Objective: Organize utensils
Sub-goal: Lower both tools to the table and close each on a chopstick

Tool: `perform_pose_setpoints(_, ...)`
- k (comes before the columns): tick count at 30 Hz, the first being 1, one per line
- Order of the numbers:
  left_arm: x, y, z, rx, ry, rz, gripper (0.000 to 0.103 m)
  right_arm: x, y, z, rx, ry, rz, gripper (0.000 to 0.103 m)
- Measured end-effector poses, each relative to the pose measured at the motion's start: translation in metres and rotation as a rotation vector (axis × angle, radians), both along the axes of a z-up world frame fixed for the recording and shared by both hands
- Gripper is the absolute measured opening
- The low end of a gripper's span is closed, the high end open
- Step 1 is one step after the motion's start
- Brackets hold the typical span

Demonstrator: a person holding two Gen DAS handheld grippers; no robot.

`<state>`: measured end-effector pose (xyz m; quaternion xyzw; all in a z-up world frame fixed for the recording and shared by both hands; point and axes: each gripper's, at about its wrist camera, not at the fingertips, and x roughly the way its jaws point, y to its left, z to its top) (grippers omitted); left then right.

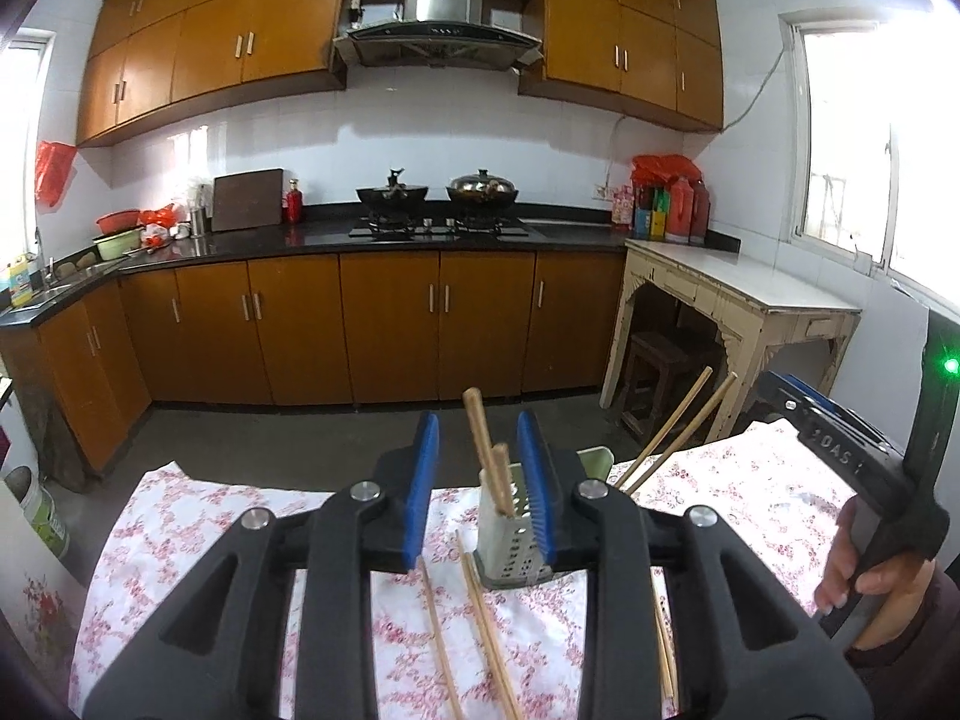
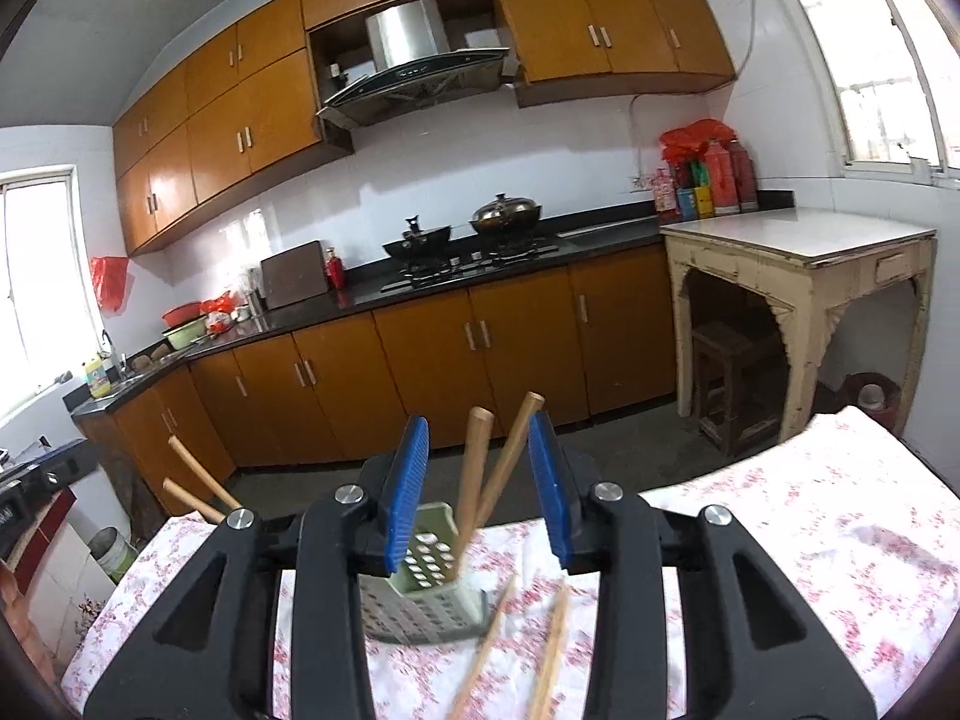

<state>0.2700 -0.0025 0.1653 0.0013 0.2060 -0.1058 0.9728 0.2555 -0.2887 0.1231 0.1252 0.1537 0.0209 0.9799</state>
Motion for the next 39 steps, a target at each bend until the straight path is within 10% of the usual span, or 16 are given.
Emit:
perform_pose_setpoints(8, -0.050, 0.025, -0.038, 0.025, 0.020, 0.051, 0.035, -0.035, -0.029, -0.058, -0.009, 0.142, -0.050, 0.037)
perform_pose_setpoints(20, -0.026, 0.046, -0.175, 0.010, 0.274, 0.147, 0.037, -0.011, -0.006, -0.186, 0.021, 0.513, 0.044, 0.032)
perform_pose_setpoints(35, -0.016, 0.033, -0.217, 0.039, 0.366, 0.120, 0.037, 0.010, 0.021, -0.212, -0.077, 0.583, 0.057, 0.032)
perform_pose_setpoints(39, -0.014, 0.029, -0.220, 0.026, 0.381, 0.105, 0.037, 0.010, 0.020, -0.213, -0.132, 0.584, 0.032, 0.017)
